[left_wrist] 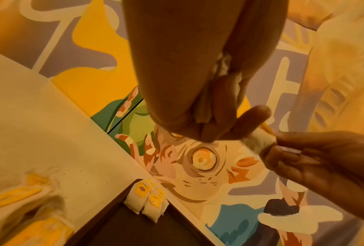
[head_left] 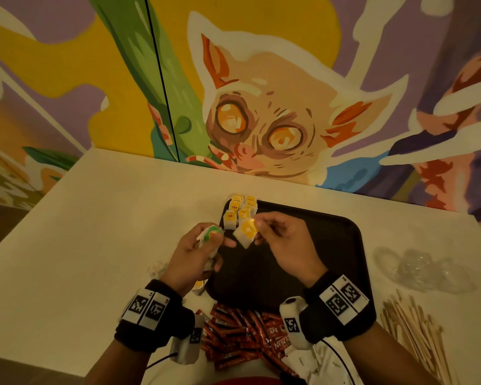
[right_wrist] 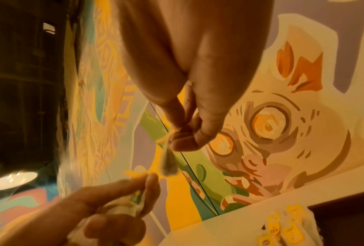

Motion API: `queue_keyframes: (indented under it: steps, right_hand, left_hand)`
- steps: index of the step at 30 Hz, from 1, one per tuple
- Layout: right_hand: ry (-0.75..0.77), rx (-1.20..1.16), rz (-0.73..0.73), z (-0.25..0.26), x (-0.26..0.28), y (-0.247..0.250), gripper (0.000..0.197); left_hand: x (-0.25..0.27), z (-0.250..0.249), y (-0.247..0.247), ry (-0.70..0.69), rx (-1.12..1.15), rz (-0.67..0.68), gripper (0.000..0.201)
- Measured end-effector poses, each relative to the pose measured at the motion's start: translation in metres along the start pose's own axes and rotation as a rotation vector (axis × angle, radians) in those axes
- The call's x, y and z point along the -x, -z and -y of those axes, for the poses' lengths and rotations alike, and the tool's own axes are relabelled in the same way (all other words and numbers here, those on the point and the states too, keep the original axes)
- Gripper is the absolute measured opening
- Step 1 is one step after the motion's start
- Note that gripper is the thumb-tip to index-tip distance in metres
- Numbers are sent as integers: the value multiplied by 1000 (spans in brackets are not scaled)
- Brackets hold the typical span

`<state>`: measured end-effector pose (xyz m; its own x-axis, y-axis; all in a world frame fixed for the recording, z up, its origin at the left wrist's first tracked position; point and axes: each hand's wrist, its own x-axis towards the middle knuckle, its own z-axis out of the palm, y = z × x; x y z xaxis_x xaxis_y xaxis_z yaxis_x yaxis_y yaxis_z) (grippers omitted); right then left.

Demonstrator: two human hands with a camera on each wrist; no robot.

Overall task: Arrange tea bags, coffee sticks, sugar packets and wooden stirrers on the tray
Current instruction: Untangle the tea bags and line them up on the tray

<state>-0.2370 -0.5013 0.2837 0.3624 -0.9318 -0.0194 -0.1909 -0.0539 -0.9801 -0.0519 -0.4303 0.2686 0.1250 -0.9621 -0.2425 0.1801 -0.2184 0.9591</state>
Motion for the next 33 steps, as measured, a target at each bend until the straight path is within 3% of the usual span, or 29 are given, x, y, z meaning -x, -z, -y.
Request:
queue_keyframes:
  steps: [1,6,12,16,26,33]
  right_hand:
    - [-3,21,21,0,1,0,18]
    - [-24,67,135,2,8,-1,23]
    - [17,39,187,2,14,-7,25]
    - [17,3,138,0,14,-8,22]
    - [11,131,120,-4,13,0,12]
    - [-30,-8,181,-1,13,1,17]
  left_hand:
    - [-1,0,1,0,-7,-9,14]
    - [-7,-3,3,-17,-5,-30,55]
    - [-8,-8,-3,25,-33,70,26]
    - [-4,-13,-8,-199,-335,115,13]
    - [-17,-6,3,-369,-541,-20,9]
    - [-17,-3,6,-473,-595,35,19]
